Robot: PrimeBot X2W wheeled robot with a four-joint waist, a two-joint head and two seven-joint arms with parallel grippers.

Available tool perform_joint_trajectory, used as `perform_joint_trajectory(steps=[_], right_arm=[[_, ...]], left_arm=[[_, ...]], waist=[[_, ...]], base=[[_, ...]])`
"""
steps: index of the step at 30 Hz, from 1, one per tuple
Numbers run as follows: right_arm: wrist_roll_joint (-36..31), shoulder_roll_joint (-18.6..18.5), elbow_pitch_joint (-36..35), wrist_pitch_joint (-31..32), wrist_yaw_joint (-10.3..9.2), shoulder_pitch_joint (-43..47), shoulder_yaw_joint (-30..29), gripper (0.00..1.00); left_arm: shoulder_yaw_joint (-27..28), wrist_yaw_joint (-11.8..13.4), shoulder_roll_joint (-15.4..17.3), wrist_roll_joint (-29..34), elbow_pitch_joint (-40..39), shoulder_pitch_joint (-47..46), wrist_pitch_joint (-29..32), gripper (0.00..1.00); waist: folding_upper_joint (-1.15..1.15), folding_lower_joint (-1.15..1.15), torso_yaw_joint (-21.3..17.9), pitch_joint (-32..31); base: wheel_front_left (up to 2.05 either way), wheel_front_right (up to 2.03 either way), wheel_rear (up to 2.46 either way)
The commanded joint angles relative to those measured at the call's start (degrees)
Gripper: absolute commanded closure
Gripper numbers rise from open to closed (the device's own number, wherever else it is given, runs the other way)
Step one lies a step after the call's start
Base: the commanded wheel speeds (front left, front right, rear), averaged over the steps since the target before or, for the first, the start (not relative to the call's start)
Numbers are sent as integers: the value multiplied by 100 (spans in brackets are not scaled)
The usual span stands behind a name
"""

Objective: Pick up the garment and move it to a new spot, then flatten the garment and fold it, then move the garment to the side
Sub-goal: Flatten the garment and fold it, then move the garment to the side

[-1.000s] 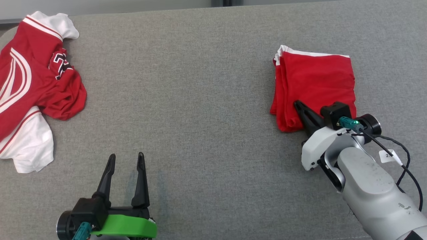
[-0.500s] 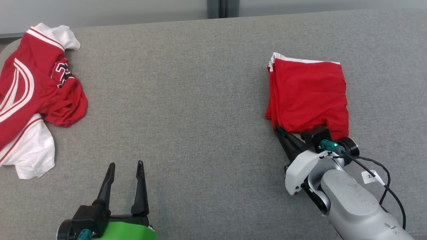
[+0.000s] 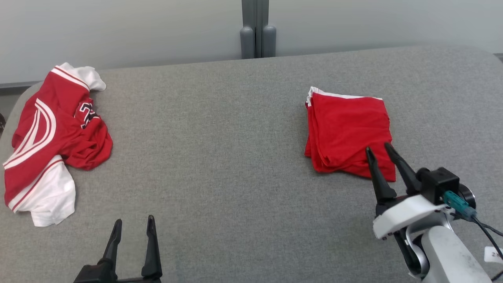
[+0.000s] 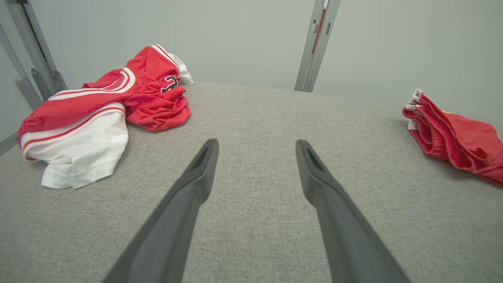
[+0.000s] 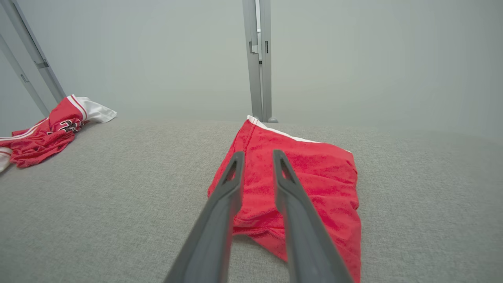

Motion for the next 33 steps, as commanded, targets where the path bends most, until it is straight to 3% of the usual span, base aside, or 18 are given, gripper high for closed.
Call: perform_joint_trajectory(steps=[1,9,20,33], right_arm=[[-88,38,-219,-16,-7,281,-211,0],[-391,114,-877,-16,-7,1357,-1123,0],[-322,196,-902,-16,-7,2007,-1381,0],[-386,164,-767,-16,-7,1843,-1305,0]], left_arm=[[74,-35,14,44,28,142,-1,0],[218,-188,14,101,122,307,-1,0],[274,-283,14,65,330,342,-1,0],[245,-316,14,10,378,322,-1,0]], waist=[[0,0,-29,-316],[0,0,-34,-507],[0,0,-139,-531],[0,0,-140,-491]], base=[[0,0,0],[0,0,0],[0,0,0],[0,0,0]])
